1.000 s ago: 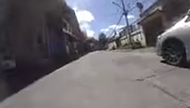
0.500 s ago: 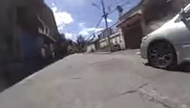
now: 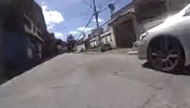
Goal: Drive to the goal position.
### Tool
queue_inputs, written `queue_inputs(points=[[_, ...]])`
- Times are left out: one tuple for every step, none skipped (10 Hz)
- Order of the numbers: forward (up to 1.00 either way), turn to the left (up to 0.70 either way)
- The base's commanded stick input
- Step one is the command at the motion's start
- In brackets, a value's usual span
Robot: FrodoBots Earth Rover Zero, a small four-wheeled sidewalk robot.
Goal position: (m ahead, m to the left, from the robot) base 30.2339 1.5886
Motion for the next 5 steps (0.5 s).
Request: queue_inputs(points=[[1.00, 0.15], [1.00, 0.16], [1.00, 0.18], [1.00, 0.15], [1.00, 0.14]])
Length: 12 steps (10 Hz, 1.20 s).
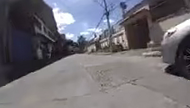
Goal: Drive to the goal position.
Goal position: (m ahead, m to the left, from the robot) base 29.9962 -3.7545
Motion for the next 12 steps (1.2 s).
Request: queue_inputs(points=[[1.00, 0.13], [1.00, 0.14], [1.00, -0.08], [1.00, -0.40], [1.00, -0.40], [1.00, -0.40], [1.00, -0.40], [1.00, -0.40], [1.00, -0.40], [1.00, -0.26], [1.00, 0.12], [1.00, 0.25]])
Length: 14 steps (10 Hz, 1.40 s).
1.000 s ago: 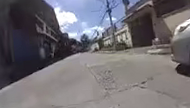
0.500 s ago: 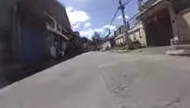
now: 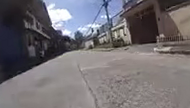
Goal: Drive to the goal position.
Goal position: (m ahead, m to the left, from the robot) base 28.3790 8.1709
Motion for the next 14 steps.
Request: queue_inputs(points=[[1.00, 0.13], [1.00, 0.16], [1.00, 0.18], [1.00, 0.18], [1.00, 0.18], [1.00, 0.14], [1.00, 0.12], [1.00, 0.10], [1.00, 0.12], [1.00, 0.08], [1.00, -0.27], [1.00, -0.40], [1.00, -0.40], [1.00, -0.40]])
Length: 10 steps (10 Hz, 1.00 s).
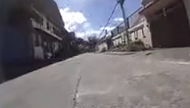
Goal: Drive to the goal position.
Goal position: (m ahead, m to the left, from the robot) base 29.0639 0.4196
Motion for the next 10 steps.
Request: queue_inputs(points=[[1.00, -0.40], [1.00, -0.14], [1.00, 0.00], [1.00, 0.00], [1.00, 0.00], [1.00, 0.00], [1.00, 0.00], [1.00, 0.03], [1.00, 0.13], [1.00, 0.12]])
